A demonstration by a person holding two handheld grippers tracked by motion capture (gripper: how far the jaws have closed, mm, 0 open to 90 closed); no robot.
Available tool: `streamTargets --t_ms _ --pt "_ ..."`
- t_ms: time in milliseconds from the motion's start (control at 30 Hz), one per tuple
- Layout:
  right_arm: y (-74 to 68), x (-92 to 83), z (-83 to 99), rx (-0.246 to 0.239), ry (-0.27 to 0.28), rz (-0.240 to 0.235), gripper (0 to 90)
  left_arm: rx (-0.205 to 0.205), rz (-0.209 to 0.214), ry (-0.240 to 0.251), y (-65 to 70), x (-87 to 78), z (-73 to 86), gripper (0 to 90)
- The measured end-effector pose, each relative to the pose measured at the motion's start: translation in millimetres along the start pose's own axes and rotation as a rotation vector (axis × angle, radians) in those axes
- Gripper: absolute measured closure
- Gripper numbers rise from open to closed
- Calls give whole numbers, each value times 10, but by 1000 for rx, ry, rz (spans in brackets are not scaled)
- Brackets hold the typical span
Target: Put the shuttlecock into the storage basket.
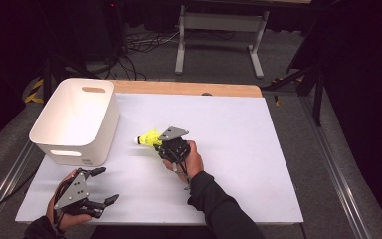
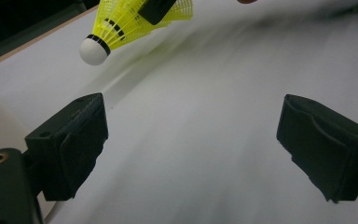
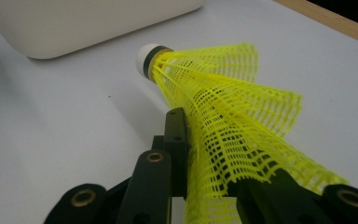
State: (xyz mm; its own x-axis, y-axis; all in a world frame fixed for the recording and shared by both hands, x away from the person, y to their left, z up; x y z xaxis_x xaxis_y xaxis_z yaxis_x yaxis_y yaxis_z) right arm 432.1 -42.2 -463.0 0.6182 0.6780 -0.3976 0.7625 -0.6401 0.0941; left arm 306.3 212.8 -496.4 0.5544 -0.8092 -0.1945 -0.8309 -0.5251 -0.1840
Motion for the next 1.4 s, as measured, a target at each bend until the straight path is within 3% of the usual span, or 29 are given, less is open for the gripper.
streamTargets --t_ms 667,1400 --pt "6 -451 76 -47 44 -61 795 0 -2 -22 15 61 16 95" --pt "82 -897 206 -86 58 -54 795 17 -2 -28 1 105 -3 94"
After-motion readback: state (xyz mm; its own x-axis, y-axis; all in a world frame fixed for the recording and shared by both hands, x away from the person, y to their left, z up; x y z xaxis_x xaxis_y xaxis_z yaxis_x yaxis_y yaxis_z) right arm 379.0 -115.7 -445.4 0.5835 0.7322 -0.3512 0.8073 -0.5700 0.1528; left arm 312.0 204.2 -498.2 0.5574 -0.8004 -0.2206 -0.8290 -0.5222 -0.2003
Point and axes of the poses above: each handheld gripper's, and its own axes: x roughly forward along the jaws, z roughly out of its underside, y roughly to its right, the point moved 3 cm from there along x, roughly forward along the jaws, and after that the axes turned 13 degrees about y, right-handed, at the moved point
